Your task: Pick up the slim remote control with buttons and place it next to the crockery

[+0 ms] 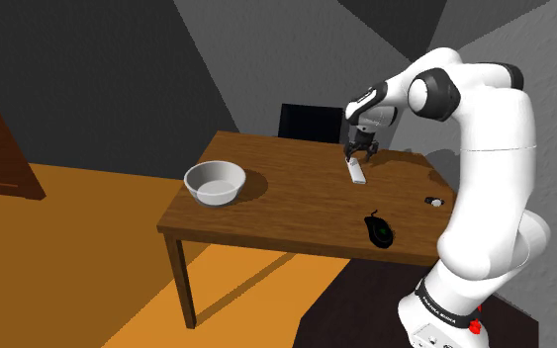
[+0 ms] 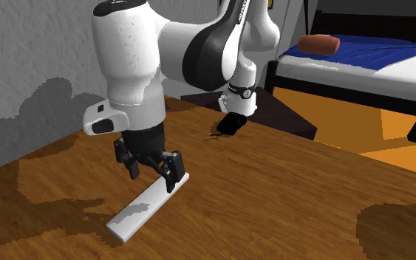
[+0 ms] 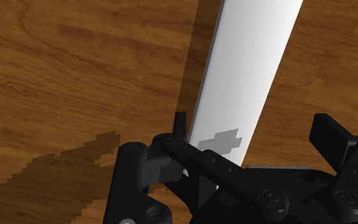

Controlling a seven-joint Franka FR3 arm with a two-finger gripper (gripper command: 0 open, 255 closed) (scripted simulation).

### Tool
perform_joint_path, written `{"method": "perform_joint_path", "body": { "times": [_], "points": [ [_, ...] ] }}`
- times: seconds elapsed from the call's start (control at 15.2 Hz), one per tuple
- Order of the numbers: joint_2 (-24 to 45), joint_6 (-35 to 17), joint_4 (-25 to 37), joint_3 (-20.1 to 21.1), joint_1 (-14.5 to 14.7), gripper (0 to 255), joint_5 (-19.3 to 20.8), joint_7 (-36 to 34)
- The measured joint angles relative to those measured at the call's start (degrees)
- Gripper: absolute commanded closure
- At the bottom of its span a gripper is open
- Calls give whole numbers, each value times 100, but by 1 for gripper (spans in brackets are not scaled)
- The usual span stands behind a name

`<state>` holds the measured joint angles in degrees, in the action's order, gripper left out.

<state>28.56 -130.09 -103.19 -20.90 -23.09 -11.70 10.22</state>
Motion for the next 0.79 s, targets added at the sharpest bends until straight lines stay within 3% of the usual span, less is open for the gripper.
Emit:
{"method": "perform_joint_path", "body": {
  "times": [0.79],
  "points": [
    [578,-389,165,122,-163,0,-215,99]
  ]
}}
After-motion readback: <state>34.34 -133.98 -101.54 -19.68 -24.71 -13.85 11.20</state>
